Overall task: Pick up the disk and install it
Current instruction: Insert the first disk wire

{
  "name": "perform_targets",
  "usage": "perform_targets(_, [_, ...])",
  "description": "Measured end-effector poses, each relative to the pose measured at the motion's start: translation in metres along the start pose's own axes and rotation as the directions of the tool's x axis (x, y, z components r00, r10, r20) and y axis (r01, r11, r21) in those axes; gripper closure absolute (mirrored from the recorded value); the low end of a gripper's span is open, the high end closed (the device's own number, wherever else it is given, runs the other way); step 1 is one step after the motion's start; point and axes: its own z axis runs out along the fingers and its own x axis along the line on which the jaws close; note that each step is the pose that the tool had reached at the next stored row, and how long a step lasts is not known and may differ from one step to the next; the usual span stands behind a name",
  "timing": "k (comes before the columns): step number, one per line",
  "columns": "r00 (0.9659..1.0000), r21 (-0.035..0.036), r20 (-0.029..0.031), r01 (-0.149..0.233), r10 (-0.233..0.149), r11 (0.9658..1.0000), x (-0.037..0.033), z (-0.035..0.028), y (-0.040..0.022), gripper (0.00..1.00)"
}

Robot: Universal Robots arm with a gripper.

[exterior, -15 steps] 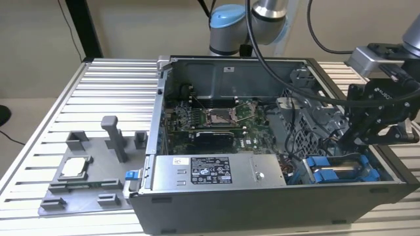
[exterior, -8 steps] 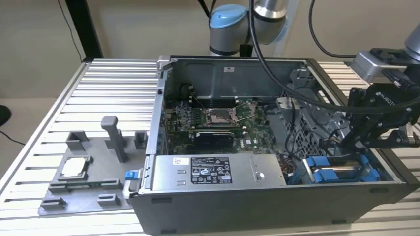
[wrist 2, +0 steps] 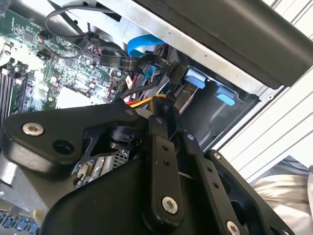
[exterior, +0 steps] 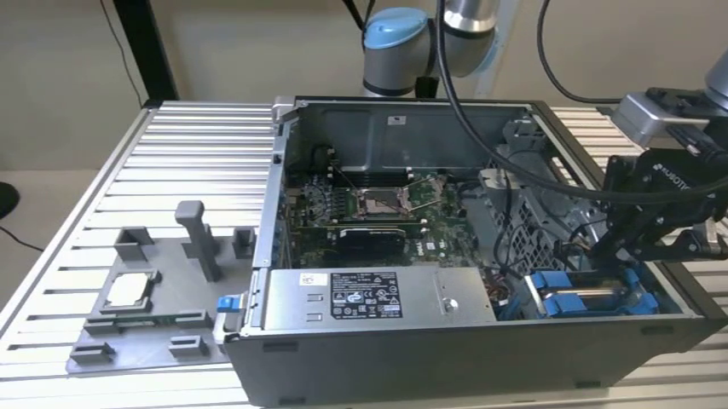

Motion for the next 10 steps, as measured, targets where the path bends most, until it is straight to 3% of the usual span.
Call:
perform_targets(6, [1.0000, -0.0022, 0.0000, 0.000, 0.000, 1.0000, 0.0021, 0.0001, -0.0006, 1.00])
perform_targets(7, [1.0000, -0.0063, -0.0002, 0.000, 0.000, 1.0000, 0.0023, 0.0001, -0.0009, 1.00])
perform_targets(9, [1.0000, -0.0212, -0.0007, 0.000, 0.000, 0.9998, 0.0023, 0.0001, -0.0021, 1.00])
perform_targets(10, [1.0000, -0.0239, -0.0009, 0.000, 0.000, 0.9997, 0.0022, 0.0001, -0.0025, 1.00])
